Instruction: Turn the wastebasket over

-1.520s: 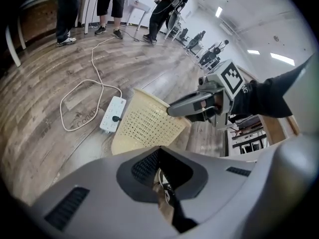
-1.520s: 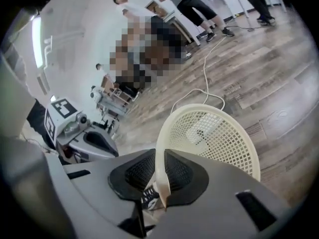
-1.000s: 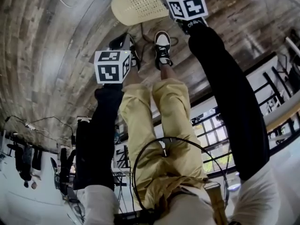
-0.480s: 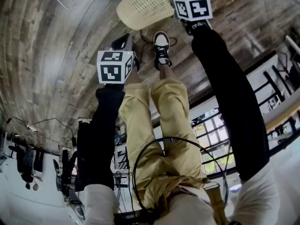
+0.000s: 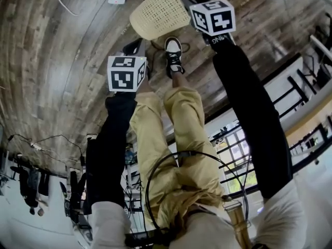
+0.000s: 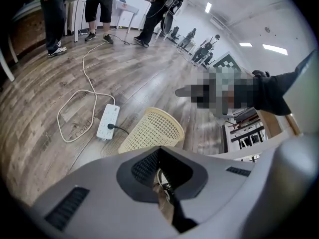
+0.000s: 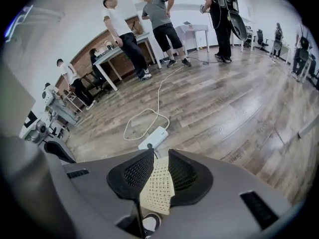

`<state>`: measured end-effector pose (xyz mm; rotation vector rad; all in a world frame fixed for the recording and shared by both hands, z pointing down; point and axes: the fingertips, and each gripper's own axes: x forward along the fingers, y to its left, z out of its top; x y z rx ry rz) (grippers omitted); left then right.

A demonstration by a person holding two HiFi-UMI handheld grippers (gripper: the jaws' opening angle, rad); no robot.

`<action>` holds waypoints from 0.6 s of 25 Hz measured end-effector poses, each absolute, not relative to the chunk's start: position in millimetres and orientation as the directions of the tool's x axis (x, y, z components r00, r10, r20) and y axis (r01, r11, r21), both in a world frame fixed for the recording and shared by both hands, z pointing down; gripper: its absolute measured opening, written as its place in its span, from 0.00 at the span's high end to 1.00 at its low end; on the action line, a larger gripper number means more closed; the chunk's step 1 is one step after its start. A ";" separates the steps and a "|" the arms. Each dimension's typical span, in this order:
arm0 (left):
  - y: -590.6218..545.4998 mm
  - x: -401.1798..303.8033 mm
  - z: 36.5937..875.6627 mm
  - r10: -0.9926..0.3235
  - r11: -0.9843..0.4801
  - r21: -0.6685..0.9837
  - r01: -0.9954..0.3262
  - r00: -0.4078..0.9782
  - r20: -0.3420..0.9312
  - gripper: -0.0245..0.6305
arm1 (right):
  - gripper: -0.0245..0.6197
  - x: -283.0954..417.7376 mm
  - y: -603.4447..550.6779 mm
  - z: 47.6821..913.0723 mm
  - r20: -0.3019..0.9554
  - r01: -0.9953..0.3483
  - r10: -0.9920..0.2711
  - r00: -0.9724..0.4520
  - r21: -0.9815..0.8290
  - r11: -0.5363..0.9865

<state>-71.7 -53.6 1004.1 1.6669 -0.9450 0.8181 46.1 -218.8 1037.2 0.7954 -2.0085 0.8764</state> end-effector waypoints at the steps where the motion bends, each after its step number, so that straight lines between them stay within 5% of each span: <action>1: -56.0 -70.5 995.6 -0.202 -0.191 0.432 -0.882 0.465 0.862 0.96 | 0.82 44.5 -219.1 1021.5 0.834 -0.765 -0.238 -0.498 -0.294 0.573; 9: -106.2 -65.1 871.1 -0.321 -0.259 0.433 -0.863 0.500 0.805 0.96 | 0.82 20.8 -215.3 851.4 0.725 -0.711 -0.336 -0.602 -0.294 0.639; 15: -134.0 -69.6 727.4 -0.455 -0.274 0.440 -0.855 0.518 0.724 0.96 | 0.93 15.7 -195.3 695.2 0.633 -0.709 -0.429 -0.644 -0.283 0.646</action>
